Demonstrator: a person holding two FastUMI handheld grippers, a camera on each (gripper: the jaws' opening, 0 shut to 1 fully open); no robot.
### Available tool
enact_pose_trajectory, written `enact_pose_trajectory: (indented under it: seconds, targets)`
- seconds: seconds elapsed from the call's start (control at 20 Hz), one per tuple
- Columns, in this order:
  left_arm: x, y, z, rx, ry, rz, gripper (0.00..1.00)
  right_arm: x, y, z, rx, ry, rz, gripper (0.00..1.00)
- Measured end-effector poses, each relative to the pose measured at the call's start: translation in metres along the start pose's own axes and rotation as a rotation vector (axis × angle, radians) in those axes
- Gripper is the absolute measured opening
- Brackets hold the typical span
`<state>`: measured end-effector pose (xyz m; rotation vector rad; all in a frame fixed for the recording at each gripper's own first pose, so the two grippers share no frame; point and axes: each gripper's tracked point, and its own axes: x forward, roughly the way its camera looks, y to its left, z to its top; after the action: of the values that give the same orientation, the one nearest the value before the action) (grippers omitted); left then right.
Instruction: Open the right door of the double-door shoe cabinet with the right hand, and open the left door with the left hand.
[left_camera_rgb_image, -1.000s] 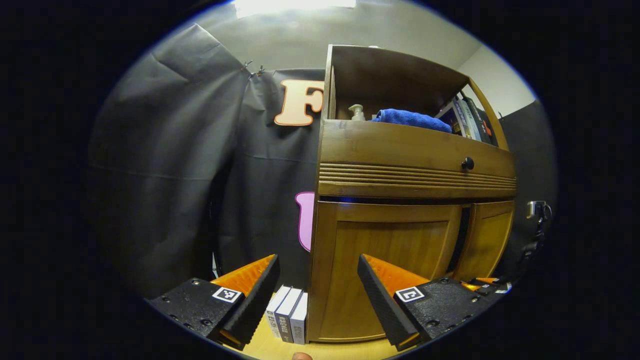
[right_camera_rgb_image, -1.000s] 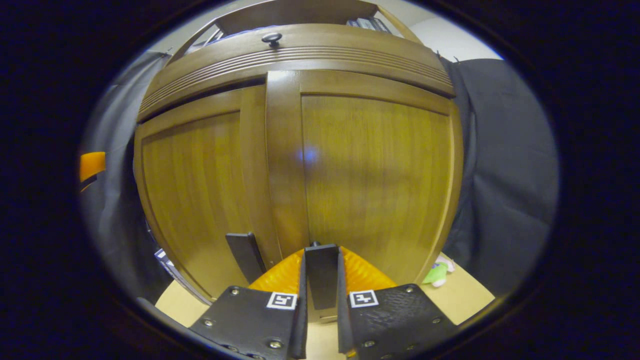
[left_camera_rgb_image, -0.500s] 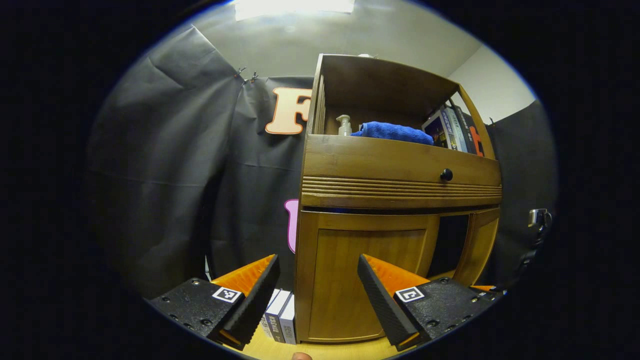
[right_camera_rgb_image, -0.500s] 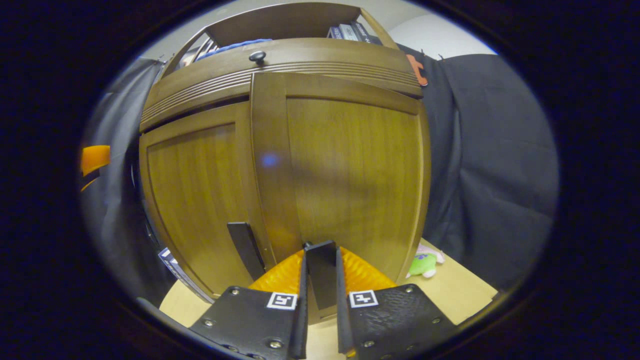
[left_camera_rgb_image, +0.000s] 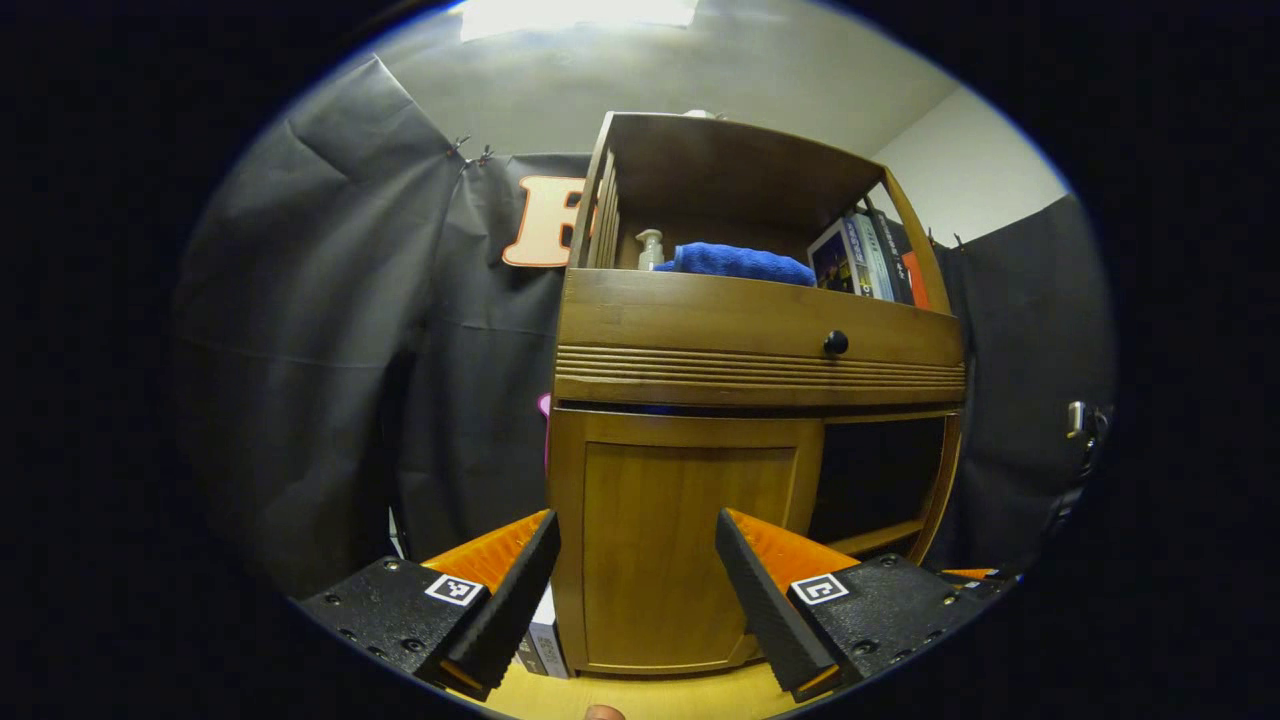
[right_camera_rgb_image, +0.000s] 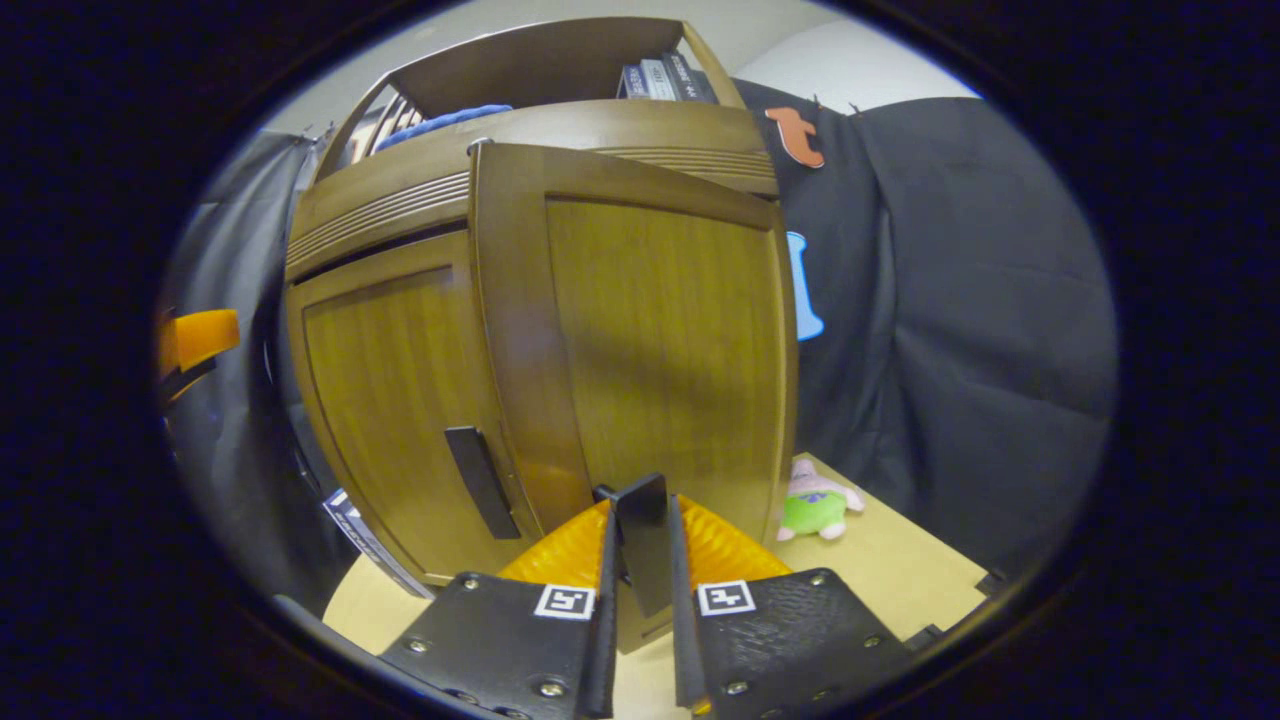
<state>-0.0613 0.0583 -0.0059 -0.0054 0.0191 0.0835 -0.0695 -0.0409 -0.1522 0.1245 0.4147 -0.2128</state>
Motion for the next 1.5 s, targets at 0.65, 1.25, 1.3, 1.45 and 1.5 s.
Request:
enact_pose_trajectory:
  seconds: [0.65, 1.25, 1.3, 1.45, 1.5]
  targets:
    - [0.006, -0.086, -0.018, -0.056, 0.048, -0.144, 0.94, -0.038, -0.067, 0.010, 0.010, -0.018, -0.065, 0.23]
    - [0.014, -0.125, -0.037, -0.067, 0.089, -0.201, 0.96, -0.061, -0.142, 0.023, -0.032, -0.036, -0.148, 0.27]
    - [0.015, -0.125, -0.037, -0.063, 0.090, -0.199, 0.96, -0.056, -0.151, 0.023, -0.034, -0.032, -0.161, 0.06]
    - [0.020, -0.124, -0.043, -0.060, 0.098, -0.189, 0.96, -0.053, -0.167, 0.026, -0.002, -0.037, -0.163, 0.05]
    - [0.023, -0.124, -0.045, -0.058, 0.100, -0.185, 0.96, -0.053, -0.169, 0.025, 0.000, -0.037, -0.158, 0.05]
